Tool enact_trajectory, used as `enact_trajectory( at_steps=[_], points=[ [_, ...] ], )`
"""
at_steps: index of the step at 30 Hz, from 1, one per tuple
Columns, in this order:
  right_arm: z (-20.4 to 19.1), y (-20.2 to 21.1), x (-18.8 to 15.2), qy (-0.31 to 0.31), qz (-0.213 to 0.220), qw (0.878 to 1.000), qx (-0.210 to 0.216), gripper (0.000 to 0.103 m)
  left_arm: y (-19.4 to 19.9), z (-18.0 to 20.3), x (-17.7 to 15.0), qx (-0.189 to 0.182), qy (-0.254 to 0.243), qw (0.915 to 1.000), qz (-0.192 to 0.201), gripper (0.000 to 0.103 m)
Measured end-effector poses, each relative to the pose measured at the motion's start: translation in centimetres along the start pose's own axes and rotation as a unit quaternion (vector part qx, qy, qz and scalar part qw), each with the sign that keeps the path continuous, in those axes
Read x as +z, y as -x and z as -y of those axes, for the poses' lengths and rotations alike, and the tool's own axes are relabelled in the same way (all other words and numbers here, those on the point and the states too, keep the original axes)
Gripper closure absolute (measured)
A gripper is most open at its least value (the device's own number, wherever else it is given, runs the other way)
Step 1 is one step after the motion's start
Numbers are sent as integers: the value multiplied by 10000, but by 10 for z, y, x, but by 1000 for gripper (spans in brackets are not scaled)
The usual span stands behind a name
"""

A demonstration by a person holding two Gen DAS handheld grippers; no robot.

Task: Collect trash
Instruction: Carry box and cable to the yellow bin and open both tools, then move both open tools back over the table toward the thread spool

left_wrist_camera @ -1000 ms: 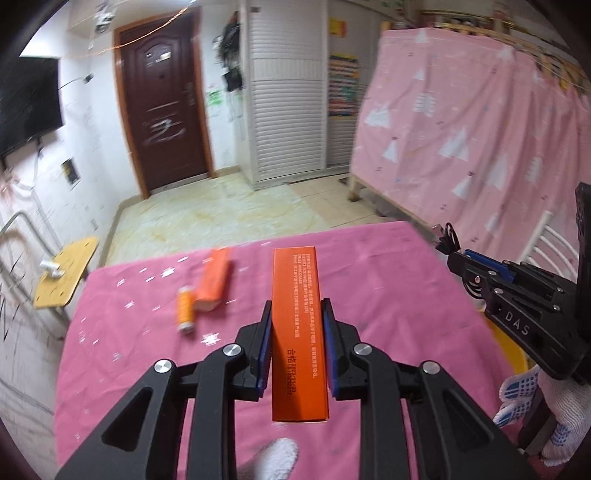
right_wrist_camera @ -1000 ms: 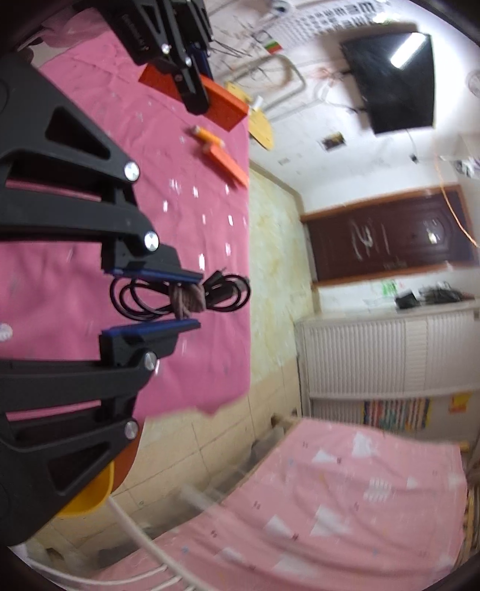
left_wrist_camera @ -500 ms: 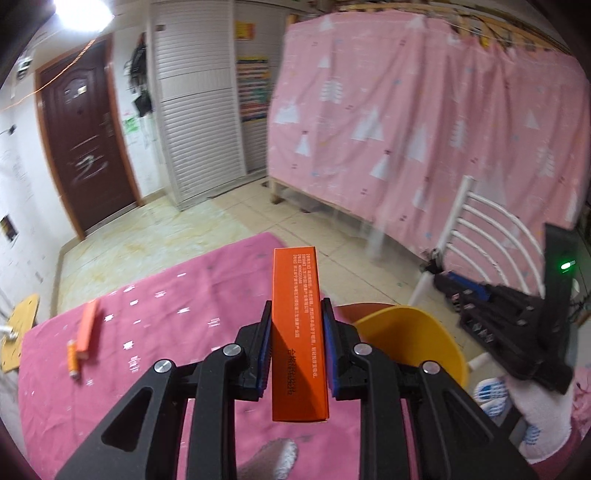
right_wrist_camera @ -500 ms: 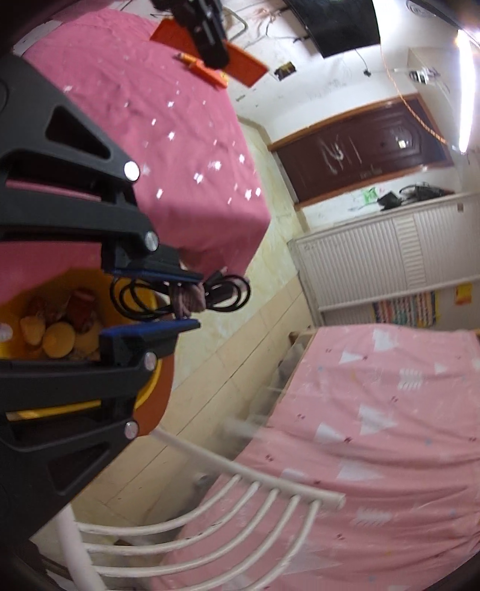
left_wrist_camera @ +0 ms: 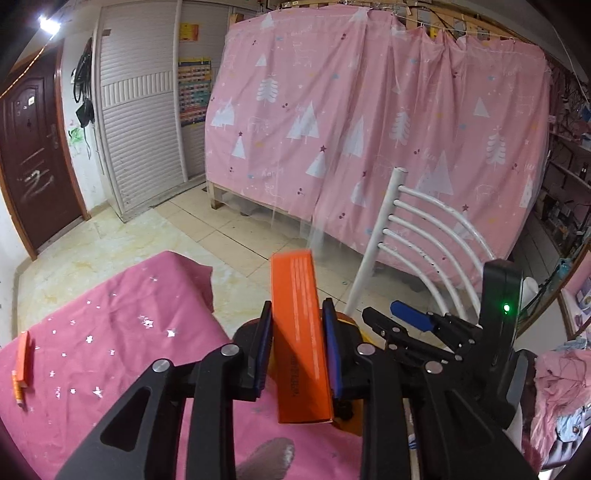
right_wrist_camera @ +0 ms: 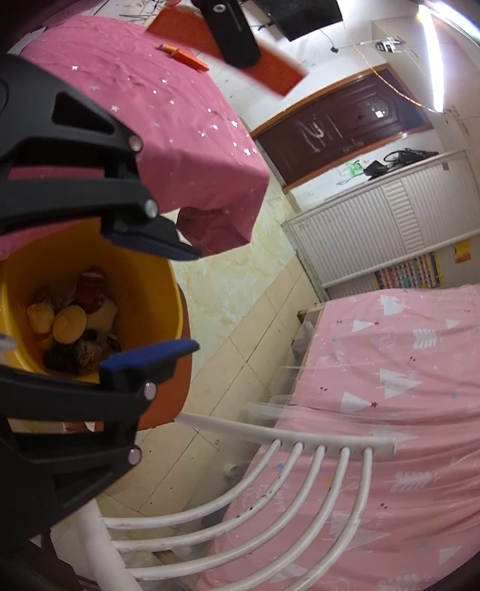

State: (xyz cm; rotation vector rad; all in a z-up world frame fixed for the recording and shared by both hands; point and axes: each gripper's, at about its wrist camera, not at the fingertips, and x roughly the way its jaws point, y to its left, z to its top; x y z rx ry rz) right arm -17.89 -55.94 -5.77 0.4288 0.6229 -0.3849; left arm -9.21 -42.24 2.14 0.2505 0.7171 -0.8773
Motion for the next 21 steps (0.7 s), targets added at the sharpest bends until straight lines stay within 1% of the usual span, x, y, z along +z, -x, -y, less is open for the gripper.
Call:
enact_trajectory(
  at_steps=[2,3,4,8,11,14,16,21],
  points=[
    [2,4,-2,-29,14,10000,-24,61,-2,2,-1,-50,49,10000,5,66],
    [2,5,-3,-35,19,10000,-30,60,-2,1,-2,-78,90,9999,26,52],
    [2,7,-3,-41,25,10000,-31,60,-1,-1,-2,-66,108,9999,43,46],
    [-4,11,-2,-10,44,10000,12,60,5,-9,-5,-2,162,9998,78,45],
    [-16,11,0,87,33,9999,58,60,13,-24,-6,77,281,9995,93,45],
    [-35,10,3,263,18,9996,132,58,22,-43,-6,179,433,9988,142,45],
    [-55,9,7,435,15,9988,208,54,29,-60,-7,283,560,9978,192,45],
    [-102,2,17,807,-33,9957,448,53,47,-109,-12,638,862,9939,264,45]
  ],
)
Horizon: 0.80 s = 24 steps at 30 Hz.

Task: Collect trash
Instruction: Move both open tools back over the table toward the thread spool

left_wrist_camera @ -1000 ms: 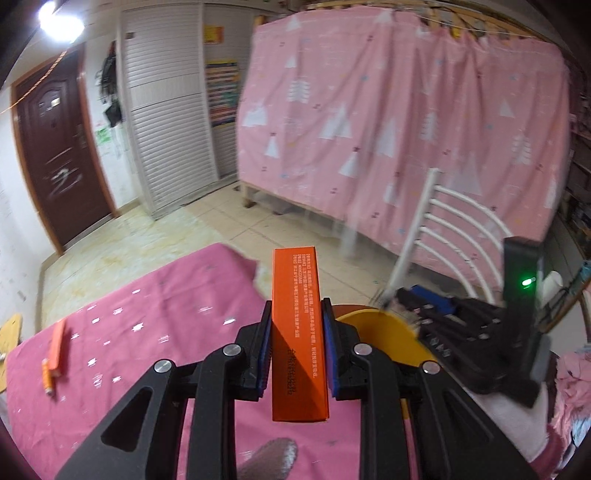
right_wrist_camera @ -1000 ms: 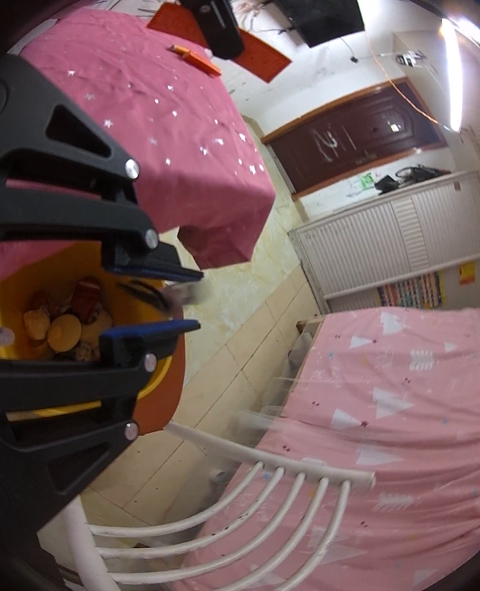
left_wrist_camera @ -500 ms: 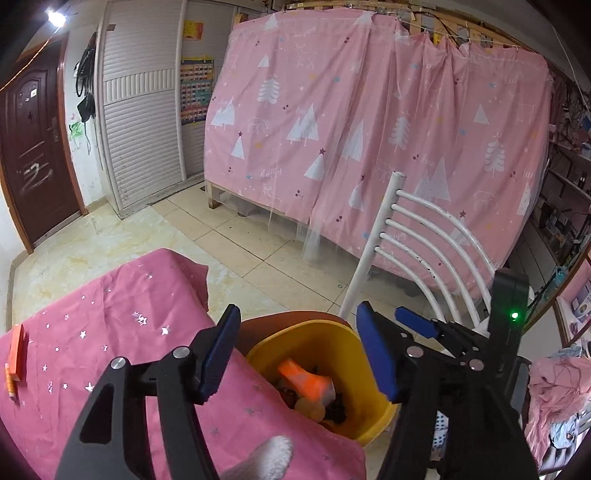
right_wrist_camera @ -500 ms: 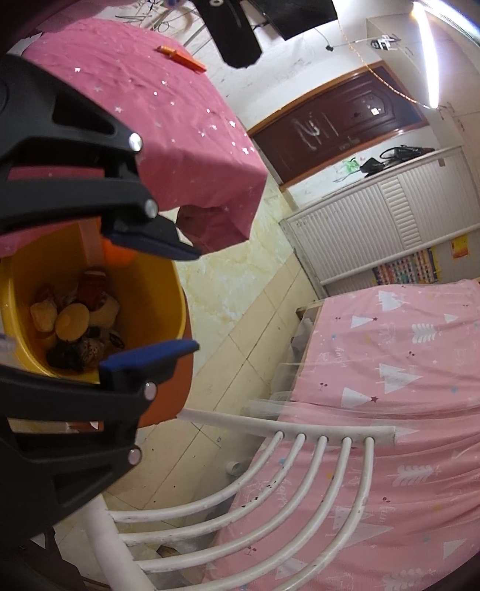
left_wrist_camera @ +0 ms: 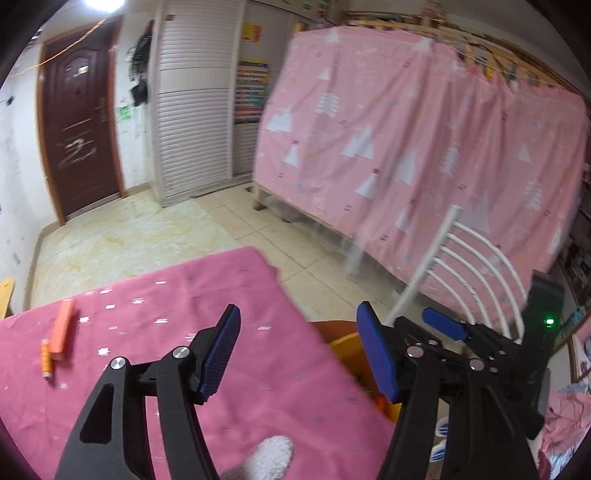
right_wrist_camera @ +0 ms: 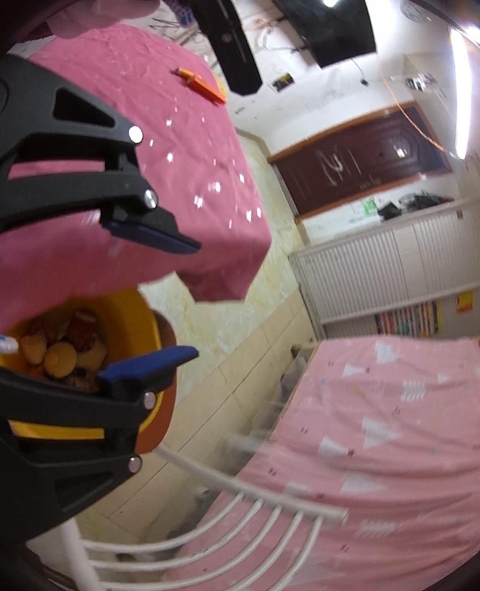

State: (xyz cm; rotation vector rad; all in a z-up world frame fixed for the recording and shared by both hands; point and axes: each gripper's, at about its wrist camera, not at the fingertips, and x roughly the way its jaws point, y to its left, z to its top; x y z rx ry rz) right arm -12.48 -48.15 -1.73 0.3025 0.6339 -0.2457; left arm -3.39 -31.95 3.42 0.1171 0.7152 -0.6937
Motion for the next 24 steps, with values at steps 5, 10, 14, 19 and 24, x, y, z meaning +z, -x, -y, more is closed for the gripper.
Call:
enact_trajectory(
  at_steps=[5,10,14,19,24],
  points=[
    [-52,-17,14,397,-89,9989,238,47,8,-59,1,393,363,9986,24,45],
    [-104,-33,24,792,-176,9957,456,47,18,-117,-2,737,631,9953,15,45],
    [-144,-44,29,1102,-242,9917,622,47,23,-155,-5,1029,783,9916,-38,45],
    [-191,-56,32,1431,-342,9859,798,47,29,-208,-16,1391,994,9851,-200,45],
    [-228,-72,33,1697,-474,9798,942,47,28,-251,-30,1635,1136,9789,-452,45]
  ],
)
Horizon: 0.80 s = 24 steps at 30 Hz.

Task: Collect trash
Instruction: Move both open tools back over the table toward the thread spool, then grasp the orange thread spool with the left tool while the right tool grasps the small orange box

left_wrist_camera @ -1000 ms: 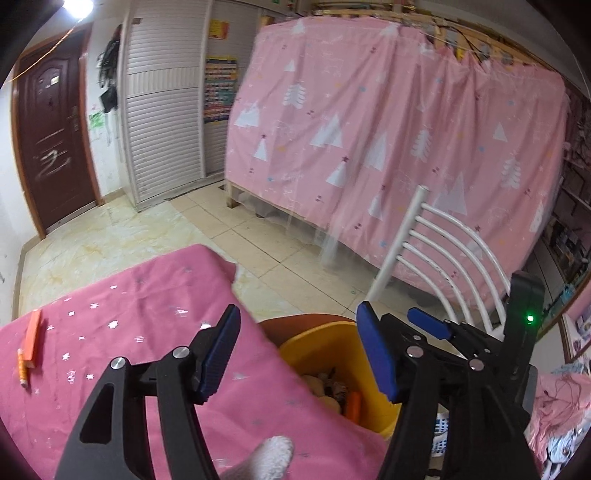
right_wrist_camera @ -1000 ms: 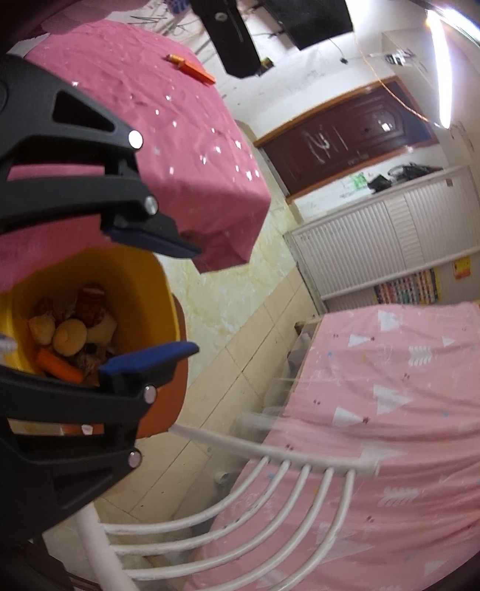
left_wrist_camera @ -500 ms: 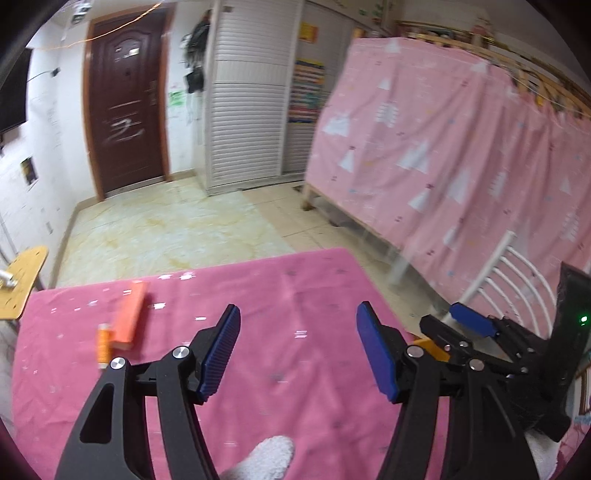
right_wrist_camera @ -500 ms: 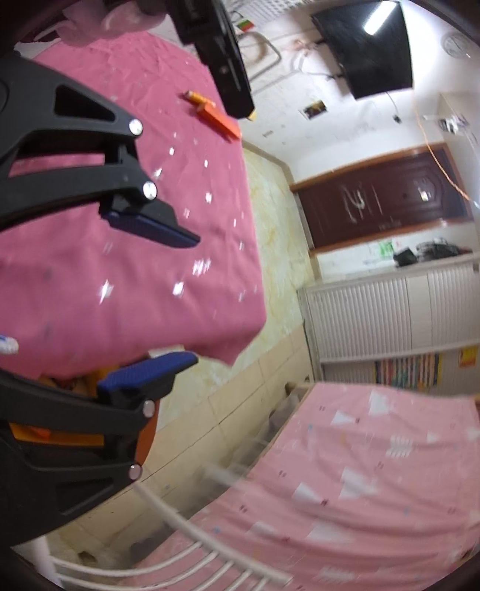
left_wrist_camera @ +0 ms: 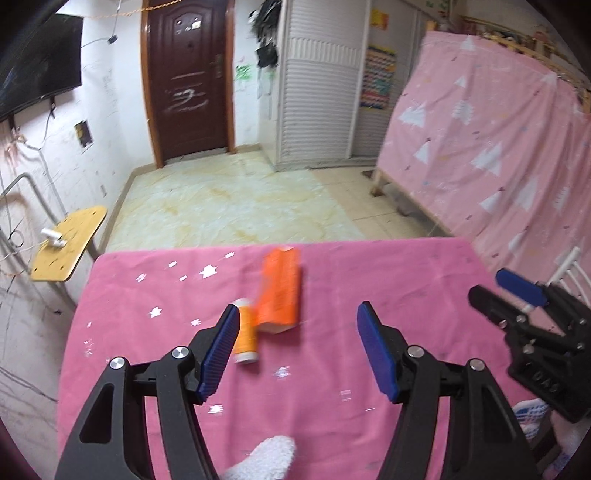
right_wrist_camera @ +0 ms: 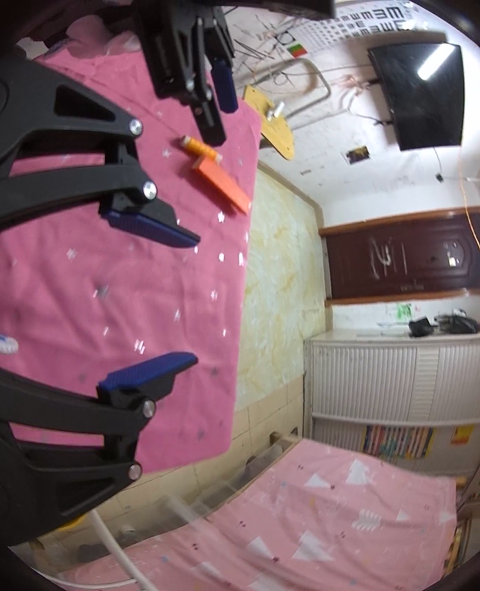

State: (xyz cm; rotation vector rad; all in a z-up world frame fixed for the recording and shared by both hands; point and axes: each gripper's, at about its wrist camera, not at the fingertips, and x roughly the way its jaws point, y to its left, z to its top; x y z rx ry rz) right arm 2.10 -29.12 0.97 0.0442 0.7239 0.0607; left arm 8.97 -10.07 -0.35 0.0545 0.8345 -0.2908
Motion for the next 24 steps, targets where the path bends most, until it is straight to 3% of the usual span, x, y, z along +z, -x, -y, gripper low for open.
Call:
enact_trajectory(
  at_steps=[5,8,14,17,19,24],
  points=[
    [-24,-17,9,143,-129,9998,103,46,-20,-25,-8,228,38,9993,-297,45],
    [-37,-29,15,204,-206,9995,156,36,-31,-36,-13,282,13,9984,-485,45],
    [-58,-51,20,349,-372,9985,218,35,-48,-42,-18,362,-128,9974,-602,45],
    [-67,-64,25,380,-466,9978,293,35,-56,-41,-18,353,-208,9972,-620,57],
    [-73,-70,29,363,-513,9974,353,35,-61,-43,-20,318,-237,9970,-661,71],
    [-87,-89,40,357,-646,9958,541,35,-63,-49,-22,275,-194,9972,-661,88]
  ],
)
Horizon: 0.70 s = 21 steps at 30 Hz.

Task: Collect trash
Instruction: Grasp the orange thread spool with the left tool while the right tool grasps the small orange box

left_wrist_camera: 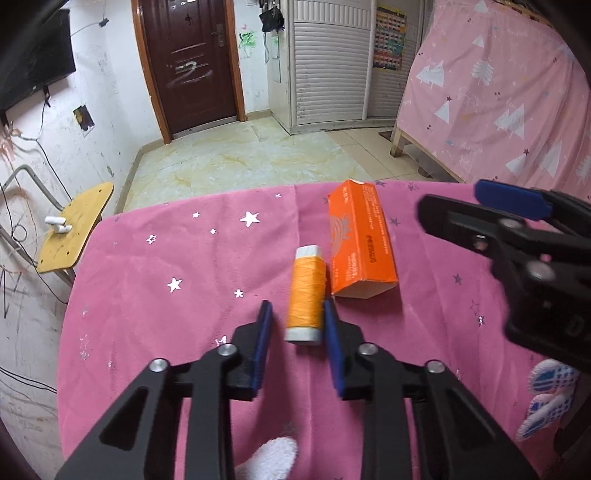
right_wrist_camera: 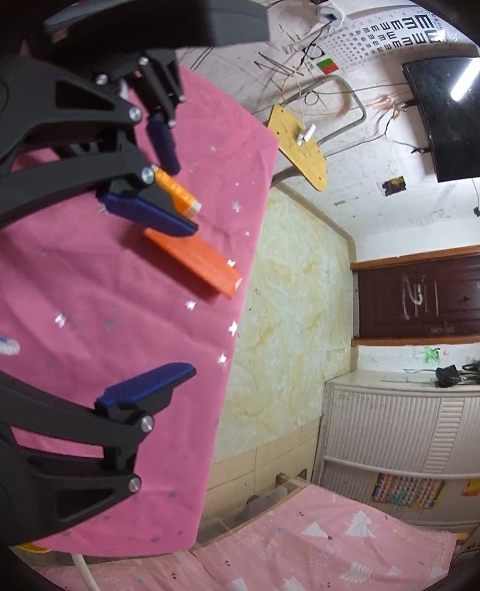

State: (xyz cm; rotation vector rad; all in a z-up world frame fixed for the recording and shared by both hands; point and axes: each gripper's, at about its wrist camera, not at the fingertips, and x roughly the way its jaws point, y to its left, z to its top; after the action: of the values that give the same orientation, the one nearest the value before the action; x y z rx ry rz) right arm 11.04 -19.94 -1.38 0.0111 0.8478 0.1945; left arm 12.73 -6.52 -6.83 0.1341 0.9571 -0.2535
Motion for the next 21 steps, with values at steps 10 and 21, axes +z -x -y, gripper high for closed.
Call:
enact_trajectory(
  at_steps=[10,21],
  points=[
    [-24,-40,8,8,-540,9980,326,35,18,-45,0,-30,669,9977,127,93],
    [-46,-62,5,328,-871,9954,234,74,32,-46,0,39,535,9981,297,93]
  ],
)
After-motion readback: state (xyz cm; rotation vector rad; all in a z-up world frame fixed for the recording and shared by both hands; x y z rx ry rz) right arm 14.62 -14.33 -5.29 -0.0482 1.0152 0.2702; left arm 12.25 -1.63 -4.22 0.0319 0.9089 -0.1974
